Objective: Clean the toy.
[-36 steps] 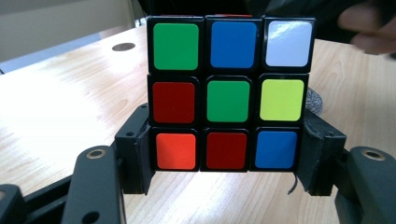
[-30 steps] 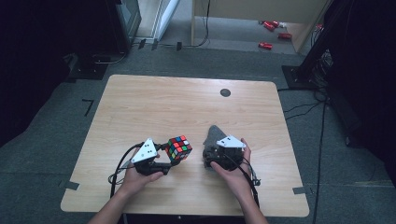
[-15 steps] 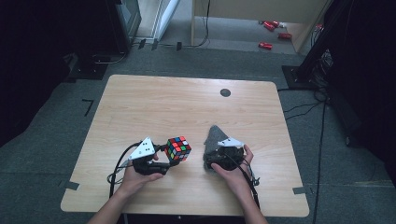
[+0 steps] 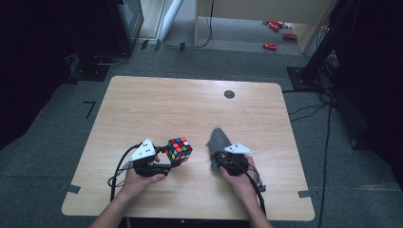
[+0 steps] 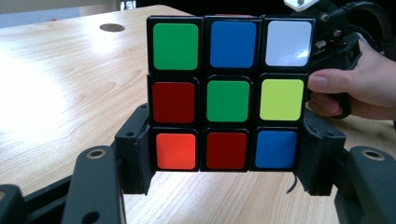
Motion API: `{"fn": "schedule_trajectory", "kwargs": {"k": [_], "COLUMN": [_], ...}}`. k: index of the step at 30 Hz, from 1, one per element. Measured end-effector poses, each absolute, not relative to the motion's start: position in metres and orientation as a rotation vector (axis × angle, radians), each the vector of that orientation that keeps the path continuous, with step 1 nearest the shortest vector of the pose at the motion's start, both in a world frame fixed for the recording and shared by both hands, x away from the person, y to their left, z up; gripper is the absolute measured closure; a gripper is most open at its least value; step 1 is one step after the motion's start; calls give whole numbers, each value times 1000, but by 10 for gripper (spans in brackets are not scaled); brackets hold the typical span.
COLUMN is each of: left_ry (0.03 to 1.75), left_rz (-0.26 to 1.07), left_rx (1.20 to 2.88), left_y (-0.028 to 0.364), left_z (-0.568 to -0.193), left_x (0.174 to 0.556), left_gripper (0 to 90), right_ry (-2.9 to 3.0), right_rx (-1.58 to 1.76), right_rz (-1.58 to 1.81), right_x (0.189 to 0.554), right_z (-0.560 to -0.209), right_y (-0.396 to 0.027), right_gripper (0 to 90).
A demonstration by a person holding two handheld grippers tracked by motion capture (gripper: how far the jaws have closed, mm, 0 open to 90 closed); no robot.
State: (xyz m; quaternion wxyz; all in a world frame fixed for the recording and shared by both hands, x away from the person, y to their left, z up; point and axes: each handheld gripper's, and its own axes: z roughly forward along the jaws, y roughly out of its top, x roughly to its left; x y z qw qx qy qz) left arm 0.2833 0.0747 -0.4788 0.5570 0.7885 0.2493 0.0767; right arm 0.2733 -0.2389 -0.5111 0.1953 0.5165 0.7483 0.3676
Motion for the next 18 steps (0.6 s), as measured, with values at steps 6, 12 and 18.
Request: {"fn": "schedule_trajectory", "kwargs": {"k": [6, 12, 18], "left_ry": [571, 551, 512], "left_rz": [200, 225, 244], "left_rx": [1885, 1913, 1926], "left_y": [72, 67, 58], "left_z": [-481, -483, -483], "left_x": [283, 280, 274], "left_gripper": [345, 345, 346], "right_ry": [2050, 1980, 2001], "right_rx": [1419, 1315, 1196], "right_rz": [1157, 1406, 1612], "right_x": [268, 254, 238], "right_z": [-496, -461, -433], "right_y": [-240, -235, -213], "right_gripper": [678, 686, 682]}}
